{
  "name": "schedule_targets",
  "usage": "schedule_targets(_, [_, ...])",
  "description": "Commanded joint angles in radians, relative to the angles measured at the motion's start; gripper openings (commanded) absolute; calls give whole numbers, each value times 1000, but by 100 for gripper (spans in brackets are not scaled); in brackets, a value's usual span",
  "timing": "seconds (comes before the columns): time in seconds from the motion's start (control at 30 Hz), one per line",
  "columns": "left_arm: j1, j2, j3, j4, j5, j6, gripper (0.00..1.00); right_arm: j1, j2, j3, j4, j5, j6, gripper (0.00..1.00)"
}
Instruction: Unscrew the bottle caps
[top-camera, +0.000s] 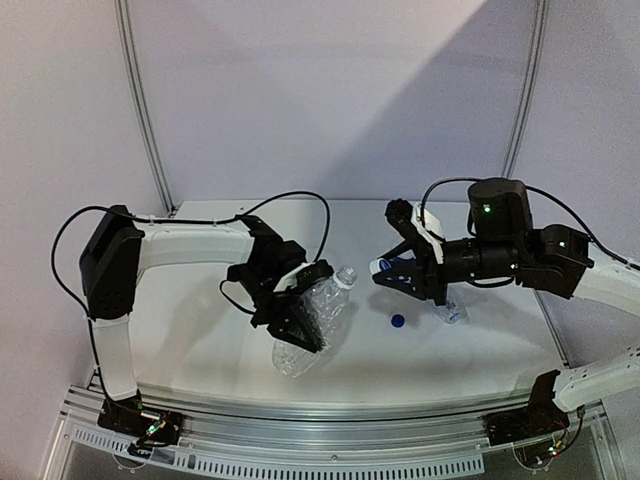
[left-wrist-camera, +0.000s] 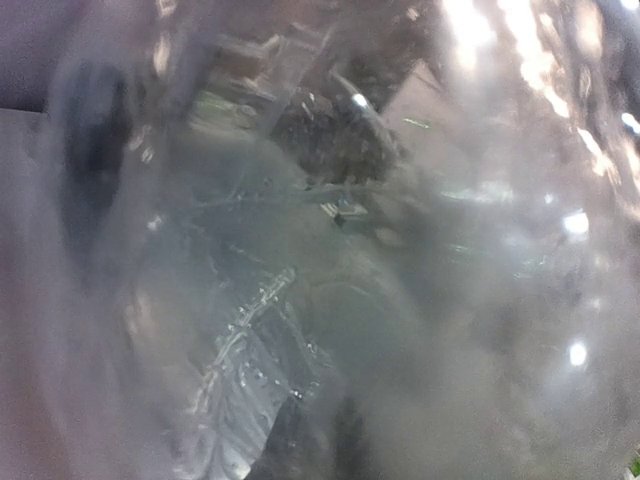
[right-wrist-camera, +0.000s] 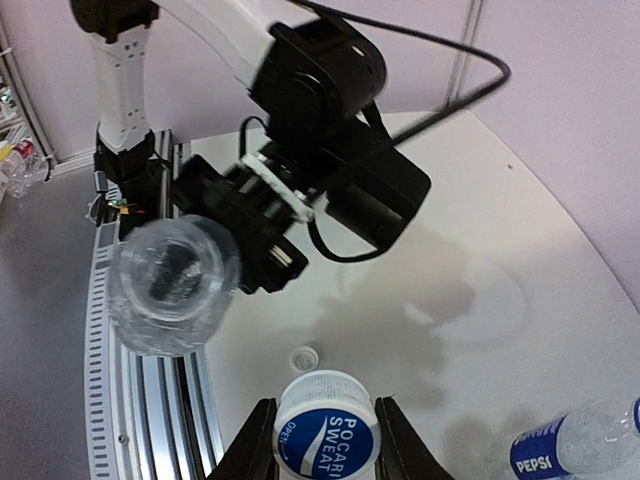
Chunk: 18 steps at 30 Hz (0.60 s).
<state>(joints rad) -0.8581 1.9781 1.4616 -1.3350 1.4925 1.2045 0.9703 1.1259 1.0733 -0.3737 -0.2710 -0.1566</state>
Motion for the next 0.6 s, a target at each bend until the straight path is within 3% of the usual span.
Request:
schedule_targets(0.0, [-4, -39, 45, -159, 348, -27, 4, -79, 36, 28, -5, 48, 91, 27])
schedule_targets(0.13, [-1, -83, 94, -155, 350, -80, 5, -136, 47, 15, 17, 36, 149, 27])
schedule_targets(0.43, [3, -178, 69, -159, 349, -47, 5, -138, 101, 16, -21, 126, 203, 27])
schedule_targets(0.57, [9, -195, 89, -149, 351, -80, 5, -138, 147, 23, -24, 94, 209, 27])
